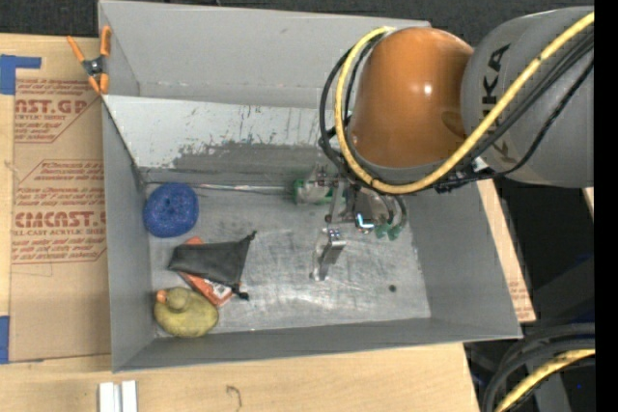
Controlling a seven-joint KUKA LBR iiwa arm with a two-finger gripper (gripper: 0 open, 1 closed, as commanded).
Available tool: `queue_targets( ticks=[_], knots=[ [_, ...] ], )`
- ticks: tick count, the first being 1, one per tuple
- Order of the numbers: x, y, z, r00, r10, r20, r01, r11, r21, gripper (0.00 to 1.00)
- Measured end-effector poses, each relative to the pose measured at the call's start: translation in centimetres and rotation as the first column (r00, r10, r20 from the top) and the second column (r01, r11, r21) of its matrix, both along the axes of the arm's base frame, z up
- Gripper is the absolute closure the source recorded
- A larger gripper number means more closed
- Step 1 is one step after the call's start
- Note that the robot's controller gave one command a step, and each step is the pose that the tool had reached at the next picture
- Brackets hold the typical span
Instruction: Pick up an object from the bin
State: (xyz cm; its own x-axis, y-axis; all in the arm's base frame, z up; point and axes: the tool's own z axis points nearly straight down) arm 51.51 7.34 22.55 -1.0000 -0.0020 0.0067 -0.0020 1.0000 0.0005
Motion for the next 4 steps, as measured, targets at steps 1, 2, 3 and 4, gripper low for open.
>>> queue_targets(
  ticks=[1, 2, 3, 4],
  knots=[
    [0.2, 0.0, 0.4, 1.0, -0.001, 0.008, 0.001, 1.0, 0.001, 0.0],
    [0.1, 6.2, -1.4, 0.997, 0.079, 0.008, -0.079, 0.997, 0.0, 0.0],
    [2.4, 10.8, -4.9, 0.983, 0.182, 0.019, -0.182, 0.983, 0.006, 0.0],
    [3.6, 10.3, -11.3, 0.983, 0.184, 0.013, -0.184, 0.983, 0.0, 0.0]
  ],
)
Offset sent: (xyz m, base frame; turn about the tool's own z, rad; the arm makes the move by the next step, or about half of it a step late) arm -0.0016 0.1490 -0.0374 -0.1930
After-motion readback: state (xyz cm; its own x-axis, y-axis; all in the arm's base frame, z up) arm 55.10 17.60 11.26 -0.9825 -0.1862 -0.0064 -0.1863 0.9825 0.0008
